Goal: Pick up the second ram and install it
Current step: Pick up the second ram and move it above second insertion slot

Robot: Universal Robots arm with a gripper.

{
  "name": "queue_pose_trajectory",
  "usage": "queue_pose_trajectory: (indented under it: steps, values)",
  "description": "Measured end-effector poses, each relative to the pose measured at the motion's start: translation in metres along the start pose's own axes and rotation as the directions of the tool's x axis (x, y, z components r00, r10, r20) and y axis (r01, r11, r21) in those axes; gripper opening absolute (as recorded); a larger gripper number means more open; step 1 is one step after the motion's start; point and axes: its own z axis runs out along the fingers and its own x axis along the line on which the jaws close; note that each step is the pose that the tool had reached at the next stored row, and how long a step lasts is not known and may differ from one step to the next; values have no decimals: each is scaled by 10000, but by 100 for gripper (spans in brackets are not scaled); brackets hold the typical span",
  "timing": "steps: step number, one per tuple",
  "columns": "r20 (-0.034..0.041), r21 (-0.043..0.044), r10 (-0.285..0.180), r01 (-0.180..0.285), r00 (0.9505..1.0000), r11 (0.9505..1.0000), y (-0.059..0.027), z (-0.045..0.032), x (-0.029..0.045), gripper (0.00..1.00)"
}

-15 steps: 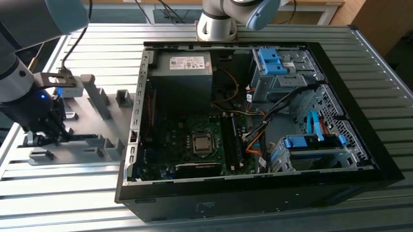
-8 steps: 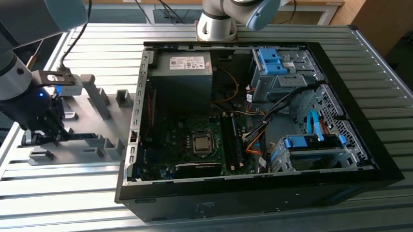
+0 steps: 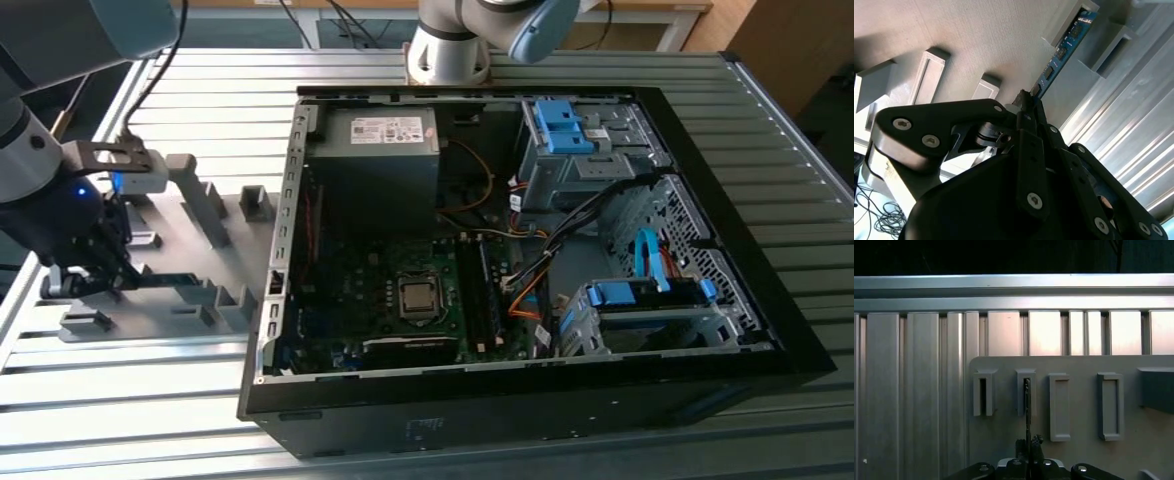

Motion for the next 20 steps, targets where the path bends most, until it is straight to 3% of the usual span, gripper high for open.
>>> queue_pose_trajectory:
  steps: [20]
  values:
    - [1, 1, 0, 0, 10000, 10000, 0, -73, -1, 14]
